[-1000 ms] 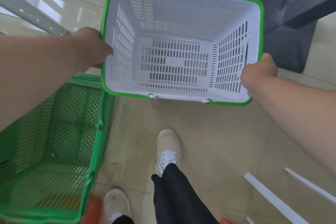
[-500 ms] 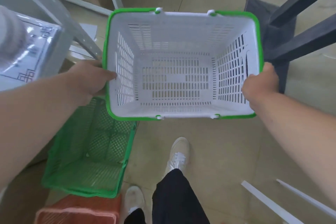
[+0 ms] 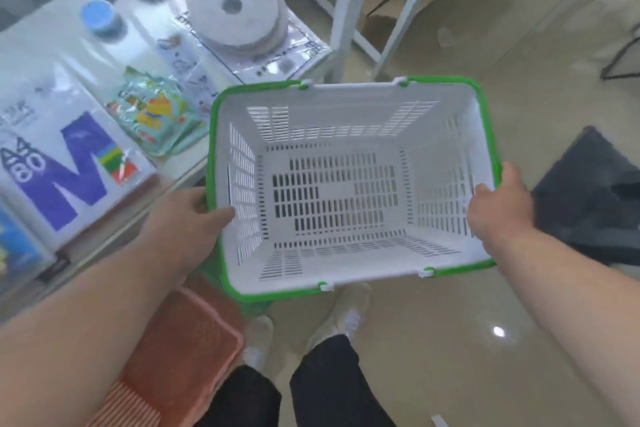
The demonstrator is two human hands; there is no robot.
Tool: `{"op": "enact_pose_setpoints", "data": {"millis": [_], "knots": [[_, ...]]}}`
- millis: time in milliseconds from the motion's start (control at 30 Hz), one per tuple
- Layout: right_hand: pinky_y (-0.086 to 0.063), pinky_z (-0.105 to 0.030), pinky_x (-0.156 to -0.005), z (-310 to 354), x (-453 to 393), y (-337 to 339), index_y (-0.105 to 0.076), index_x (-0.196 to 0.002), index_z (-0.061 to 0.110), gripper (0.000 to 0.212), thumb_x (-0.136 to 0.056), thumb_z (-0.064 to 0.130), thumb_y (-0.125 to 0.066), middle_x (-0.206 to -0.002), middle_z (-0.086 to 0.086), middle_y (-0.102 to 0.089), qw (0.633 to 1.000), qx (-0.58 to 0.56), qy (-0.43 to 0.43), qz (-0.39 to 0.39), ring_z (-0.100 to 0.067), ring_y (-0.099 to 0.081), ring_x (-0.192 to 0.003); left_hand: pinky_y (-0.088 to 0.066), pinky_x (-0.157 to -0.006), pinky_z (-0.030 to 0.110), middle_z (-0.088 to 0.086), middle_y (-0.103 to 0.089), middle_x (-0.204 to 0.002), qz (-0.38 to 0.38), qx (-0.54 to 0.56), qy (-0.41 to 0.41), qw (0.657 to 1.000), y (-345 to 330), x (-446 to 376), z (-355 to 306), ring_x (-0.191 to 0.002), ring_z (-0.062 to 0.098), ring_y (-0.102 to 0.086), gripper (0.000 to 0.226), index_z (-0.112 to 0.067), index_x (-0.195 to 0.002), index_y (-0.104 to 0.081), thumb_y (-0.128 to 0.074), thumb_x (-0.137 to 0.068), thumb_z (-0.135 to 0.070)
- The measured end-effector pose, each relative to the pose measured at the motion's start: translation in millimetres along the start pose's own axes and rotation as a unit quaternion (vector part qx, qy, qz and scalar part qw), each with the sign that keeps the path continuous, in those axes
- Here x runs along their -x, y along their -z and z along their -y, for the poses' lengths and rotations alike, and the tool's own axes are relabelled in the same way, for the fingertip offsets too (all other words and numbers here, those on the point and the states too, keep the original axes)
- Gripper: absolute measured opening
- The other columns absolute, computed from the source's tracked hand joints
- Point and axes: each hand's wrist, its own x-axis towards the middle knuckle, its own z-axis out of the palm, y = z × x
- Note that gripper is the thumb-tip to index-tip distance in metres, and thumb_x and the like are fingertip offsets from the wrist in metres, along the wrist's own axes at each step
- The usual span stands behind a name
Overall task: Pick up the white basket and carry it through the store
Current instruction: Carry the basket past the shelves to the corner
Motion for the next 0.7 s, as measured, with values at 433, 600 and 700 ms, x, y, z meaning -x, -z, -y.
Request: {"op": "enact_pose_setpoints", "data": {"millis": [433,600,700], "knots": [[-0.037,-0.033,-0.078,88.4,18.2,-120.7,-0.054,-0.13,0.016,0.036,-0.095,0.012,-0.051,-0.104,-0.007,-0.058,0.959,0.096,0.239,0.118,-0.032,-0.054,-0.094,-0.063,-0.093,0.05,-0.005,-0.085,-0.1,-0.147,0.172,0.153,0.962,-23.9,66.9,191.2,-0.095,0.02,-0.081,0.02,-0.03,-0.095,-0.081,-0.074,-0.095,-0.012],[-0.038,-0.036,-0.081,99.4,16.1,-165.0,-0.051,-0.135,0.017,0.036,-0.099,0.017,-0.048,-0.107,-0.005,-0.054,0.94,0.117,0.293,0.131,-0.031,-0.05,-0.094,-0.062,-0.095,0.047,-0.001,-0.084,-0.103,-0.204,0.21,0.158,0.943,-43.3,59.0,228.6,-0.097,0.021,-0.08,0.022,-0.031,-0.098,-0.078,-0.071,-0.099,-0.009],[-0.038,-0.034,-0.079,101.7,17.7,-186.1,-0.051,-0.133,0.015,0.032,-0.101,0.016,-0.048,-0.108,-0.006,-0.056,0.93,0.121,0.311,0.153,-0.031,-0.052,-0.093,-0.06,-0.089,0.038,-0.004,-0.081,-0.102,-0.249,0.184,0.164,0.937,-52.2,52.3,240.4,-0.096,0.02,-0.077,0.017,-0.03,-0.101,-0.078,-0.068,-0.1,-0.016]]}}
